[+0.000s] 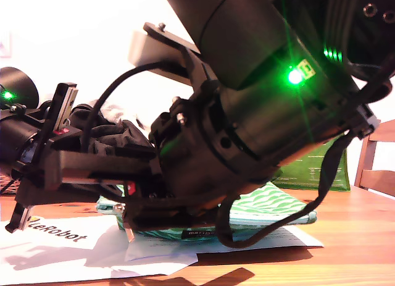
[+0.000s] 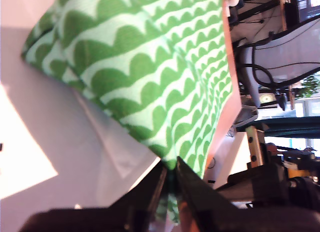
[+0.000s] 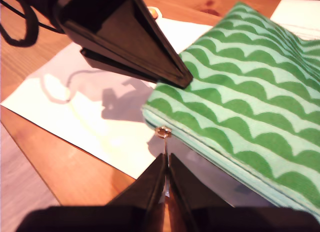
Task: Open the zipper in the zip bag in front of you
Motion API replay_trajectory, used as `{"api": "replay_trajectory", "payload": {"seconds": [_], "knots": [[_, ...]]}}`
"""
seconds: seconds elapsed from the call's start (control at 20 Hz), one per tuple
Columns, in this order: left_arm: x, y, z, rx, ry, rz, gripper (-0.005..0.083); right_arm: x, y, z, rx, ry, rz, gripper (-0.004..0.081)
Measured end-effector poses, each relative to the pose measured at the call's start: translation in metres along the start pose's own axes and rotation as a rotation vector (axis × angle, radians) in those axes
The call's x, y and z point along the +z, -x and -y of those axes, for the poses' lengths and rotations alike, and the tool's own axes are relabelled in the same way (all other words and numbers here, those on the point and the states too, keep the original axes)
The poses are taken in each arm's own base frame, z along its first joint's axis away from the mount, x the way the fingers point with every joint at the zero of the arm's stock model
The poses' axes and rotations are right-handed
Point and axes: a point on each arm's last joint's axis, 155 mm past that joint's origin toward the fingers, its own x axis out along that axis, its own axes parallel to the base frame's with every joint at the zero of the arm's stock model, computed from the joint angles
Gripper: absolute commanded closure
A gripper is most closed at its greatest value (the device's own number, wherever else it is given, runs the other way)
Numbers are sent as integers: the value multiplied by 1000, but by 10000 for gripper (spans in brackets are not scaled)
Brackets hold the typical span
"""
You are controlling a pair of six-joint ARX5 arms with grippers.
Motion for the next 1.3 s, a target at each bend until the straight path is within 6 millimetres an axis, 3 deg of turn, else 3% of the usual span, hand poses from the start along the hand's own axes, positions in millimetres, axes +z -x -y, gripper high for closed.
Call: {"api": "replay_trajectory", "payload": {"seconds": [0.45,1.3], "knots": [[3,2,-6,26,4,14,793,-7,5,13,-59,22,-51,783],[6,4,-12,55,11,29,793,-38,14,37,-154,82,-202,783]]}}
